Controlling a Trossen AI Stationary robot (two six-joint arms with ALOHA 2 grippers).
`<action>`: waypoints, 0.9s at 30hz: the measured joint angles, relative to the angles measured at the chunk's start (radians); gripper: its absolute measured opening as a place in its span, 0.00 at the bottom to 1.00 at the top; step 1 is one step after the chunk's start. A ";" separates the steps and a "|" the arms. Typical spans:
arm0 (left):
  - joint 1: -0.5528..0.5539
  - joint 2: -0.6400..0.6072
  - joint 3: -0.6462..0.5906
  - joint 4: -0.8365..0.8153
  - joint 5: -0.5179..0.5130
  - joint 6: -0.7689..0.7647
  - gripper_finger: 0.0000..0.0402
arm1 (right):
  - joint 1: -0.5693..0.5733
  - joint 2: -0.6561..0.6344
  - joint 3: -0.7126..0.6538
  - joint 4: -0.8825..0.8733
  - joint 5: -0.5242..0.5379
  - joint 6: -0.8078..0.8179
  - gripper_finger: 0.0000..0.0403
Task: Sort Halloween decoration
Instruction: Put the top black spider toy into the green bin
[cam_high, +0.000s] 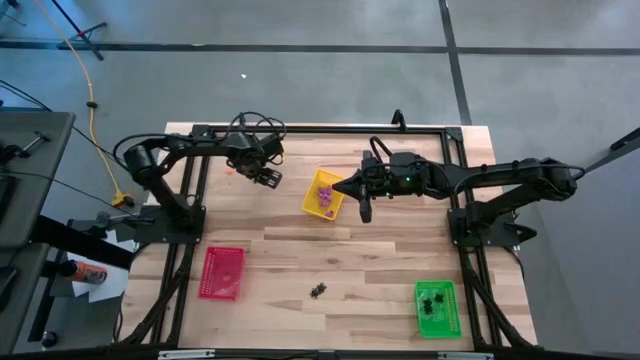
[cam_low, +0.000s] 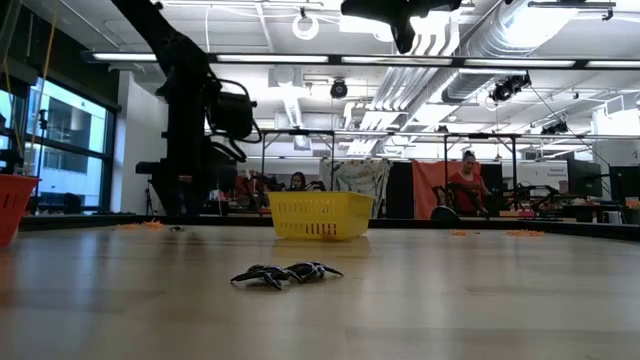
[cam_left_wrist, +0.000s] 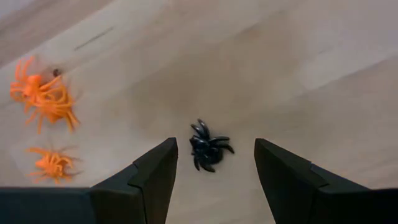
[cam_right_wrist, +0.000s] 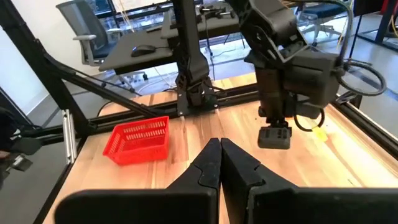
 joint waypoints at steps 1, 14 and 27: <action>0.002 0.009 0.000 -0.001 0.001 0.000 0.51 | 0.002 0.000 0.000 0.000 0.000 0.000 0.00; 0.013 0.043 0.001 0.015 0.039 0.010 0.50 | 0.003 0.000 0.000 -0.007 0.000 0.000 0.00; 0.031 0.045 0.002 0.002 0.103 0.046 0.29 | 0.003 0.000 0.000 -0.007 0.001 -0.001 0.00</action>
